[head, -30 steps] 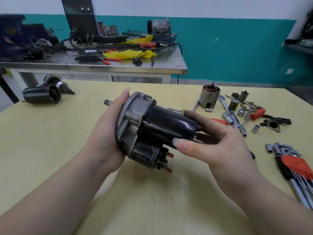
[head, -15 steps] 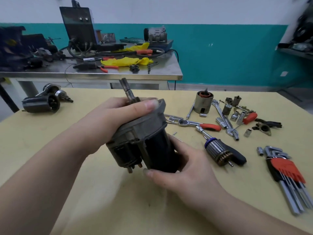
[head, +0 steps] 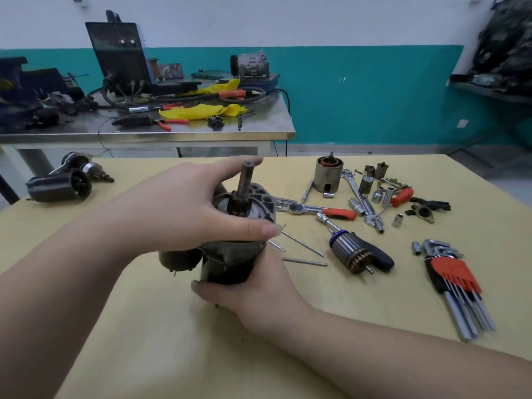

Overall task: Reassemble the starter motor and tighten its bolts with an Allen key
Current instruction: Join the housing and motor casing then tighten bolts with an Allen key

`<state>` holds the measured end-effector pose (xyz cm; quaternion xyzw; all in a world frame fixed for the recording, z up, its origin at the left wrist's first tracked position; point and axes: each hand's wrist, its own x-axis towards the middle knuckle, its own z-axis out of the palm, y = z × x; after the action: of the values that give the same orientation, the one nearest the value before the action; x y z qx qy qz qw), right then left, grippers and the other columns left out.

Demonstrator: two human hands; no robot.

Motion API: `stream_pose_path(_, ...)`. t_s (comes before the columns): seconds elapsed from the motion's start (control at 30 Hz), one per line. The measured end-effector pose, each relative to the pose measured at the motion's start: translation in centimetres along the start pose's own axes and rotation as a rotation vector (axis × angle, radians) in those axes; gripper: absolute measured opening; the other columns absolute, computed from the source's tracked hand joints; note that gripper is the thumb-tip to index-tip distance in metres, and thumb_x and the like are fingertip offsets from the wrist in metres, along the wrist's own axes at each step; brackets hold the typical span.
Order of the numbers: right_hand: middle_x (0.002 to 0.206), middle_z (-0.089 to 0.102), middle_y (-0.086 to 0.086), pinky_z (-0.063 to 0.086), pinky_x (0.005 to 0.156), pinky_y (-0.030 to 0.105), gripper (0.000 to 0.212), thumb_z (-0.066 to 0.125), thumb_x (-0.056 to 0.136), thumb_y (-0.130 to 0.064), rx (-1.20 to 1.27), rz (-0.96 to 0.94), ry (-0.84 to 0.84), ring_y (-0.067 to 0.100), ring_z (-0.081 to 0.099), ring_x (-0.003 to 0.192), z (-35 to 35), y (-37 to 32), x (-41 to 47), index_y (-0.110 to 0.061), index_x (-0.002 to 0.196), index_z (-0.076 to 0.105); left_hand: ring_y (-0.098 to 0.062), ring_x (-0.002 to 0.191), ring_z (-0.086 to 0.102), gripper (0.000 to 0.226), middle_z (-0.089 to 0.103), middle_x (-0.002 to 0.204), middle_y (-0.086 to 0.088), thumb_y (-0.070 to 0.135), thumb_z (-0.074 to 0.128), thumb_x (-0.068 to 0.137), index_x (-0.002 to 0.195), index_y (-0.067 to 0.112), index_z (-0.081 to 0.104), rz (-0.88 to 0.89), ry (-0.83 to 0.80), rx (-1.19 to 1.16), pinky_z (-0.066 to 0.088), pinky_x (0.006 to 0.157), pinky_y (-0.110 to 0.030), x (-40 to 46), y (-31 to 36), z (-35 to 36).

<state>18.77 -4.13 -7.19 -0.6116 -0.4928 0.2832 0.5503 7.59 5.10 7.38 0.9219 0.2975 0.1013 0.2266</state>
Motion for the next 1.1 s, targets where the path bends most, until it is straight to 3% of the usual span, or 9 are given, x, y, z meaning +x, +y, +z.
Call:
stream_pose_path(0.17, 0.119, 0.069, -0.021, 0.056, 0.094, 0.022, 0.078, 0.098, 0.069, -0.026, 0.046, 0.025, -0.003, -0.006, 0.064, 0.111, 2.6, 0.0, 2.5, -0.036, 0.131, 0.052, -0.01, 0.098, 0.079, 0.093, 0.074, 0.122, 0.02, 0.093, 0.079, 0.054, 0.14, 0.074, 0.049, 0.018, 0.213, -0.267, 0.064, 0.078, -0.036, -0.8, -5.6, -1.7)
stream_pose_path(0.3, 0.115, 0.069, -0.025, 0.053, 0.085, 0.012, 0.07, 0.097, 0.069, -0.026, 0.083, 0.05, -0.017, -0.013, 0.062, 0.106, 3.0, 0.3, 3.8, -0.039, 0.124, 0.056, -0.029, 0.105, 0.08, 0.056, 0.075, 0.131, -0.016, 0.027, 0.073, 0.087, 0.143, 0.031, 0.067, 0.111, 0.411, -0.856, 0.068, 0.083, -0.038, -0.9, -11.6, 1.1)
stream_pose_path(0.33, 0.114, 0.07, -0.025, 0.052, 0.082, 0.009, 0.07, 0.098, 0.068, -0.025, 0.095, 0.049, -0.021, -0.014, 0.062, 0.105, 2.9, 0.5, 4.1, -0.039, 0.123, 0.057, -0.031, 0.11, 0.079, 0.056, 0.073, 0.133, -0.02, 0.034, 0.078, 0.089, 0.144, 0.029, 0.067, 0.108, 0.398, -0.959, 0.066, 0.087, -0.038, -0.9, -12.5, 2.2)
stream_pose_path(0.4, 0.113, 0.071, -0.024, 0.051, 0.08, 0.007, 0.071, 0.098, 0.067, -0.024, 0.127, 0.049, -0.018, -0.013, 0.063, 0.105, 2.8, 0.7, 4.4, -0.037, 0.125, 0.059, -0.035, 0.122, 0.074, 0.098, 0.072, 0.139, -0.02, 0.07, 0.093, 0.063, 0.148, 0.03, 0.063, 0.119, 0.324, -1.06, 0.063, 0.099, -0.042, -0.7, -13.5, 3.8)
stream_pose_path(0.47, 0.113, 0.072, -0.023, 0.054, 0.083, 0.01, 0.071, 0.098, 0.067, -0.022, 0.149, 0.046, -0.015, -0.011, 0.064, 0.105, 2.8, 1.0, 4.5, -0.036, 0.124, 0.06, -0.043, 0.13, 0.068, 0.122, 0.066, 0.144, -0.025, 0.073, 0.097, 0.05, 0.156, 0.031, 0.053, 0.174, 0.272, -1.092, 0.058, 0.106, -0.05, -0.6, -14.5, 4.4)
stream_pose_path(0.6, 0.118, 0.071, -0.023, 0.056, 0.094, 0.021, 0.071, 0.097, 0.071, -0.019, 0.176, 0.036, -0.015, -0.007, 0.066, 0.112, 2.6, 1.5, 4.7, -0.033, 0.128, 0.057, -0.044, 0.134, 0.065, 0.116, 0.069, 0.144, -0.015, 0.024, 0.105, 0.051, 0.155, 0.027, 0.053, 0.216, 0.237, -0.911, 0.061, 0.096, -0.043, 0.2, -15.4, 5.0)
stream_pose_path(0.83, 0.118, 0.063, -0.038, 0.05, 0.097, 0.014, 0.071, 0.09, 0.068, -0.06, -0.357, 0.03, -0.297, -0.012, 0.06, 0.114, -1.4, -2.2, 4.7, -0.059, 0.128, 0.051, -0.033, 0.12, 0.074, 0.1, 0.074, 0.134, -0.017, 0.027, 0.107, 0.058, 0.146, 0.013, 0.063, 0.216, 0.233, -1.014, 0.064, 0.085, -0.032, 0.4, -15.2, 5.7)
stream_pose_path(0.93, 0.106, 0.077, -0.023, 0.059, 0.09, 0.025, 0.059, 0.084, 0.079, -0.045, -0.55, 0.078, -0.4, -0.003, 0.073, 0.097, -7.0, -5.5, 8.0, -0.035, 0.136, 0.067, -0.052, 0.129, 0.064, 0.097, 0.069, 0.14, -0.024, 0.014, 0.099, 0.06, 0.147, 0.005, 0.059, 0.239, 0.23, -1.027, 0.058, 0.099, -0.054, 0.5, -15.7, 5.8)
stream_pose_path(1.1, 0.088, 0.078, 0.001, 0.066, 0.08, 0.037, 0.016, 0.07, 0.096, -0.017, -0.662, 0.115, -0.096, 0.018, 0.077, 0.084, -7.6, -4.9, 15.6, -0.016, 0.109, 0.079, -0.049, 0.136, 0.06, 0.089, 0.065, 0.143, -0.029, 0.005, 0.087, 0.064, 0.146, -0.004, 0.056, 0.281, 0.201, -1.051, 0.057, 0.107, -0.048, 0.4, -16.1, 5.5)
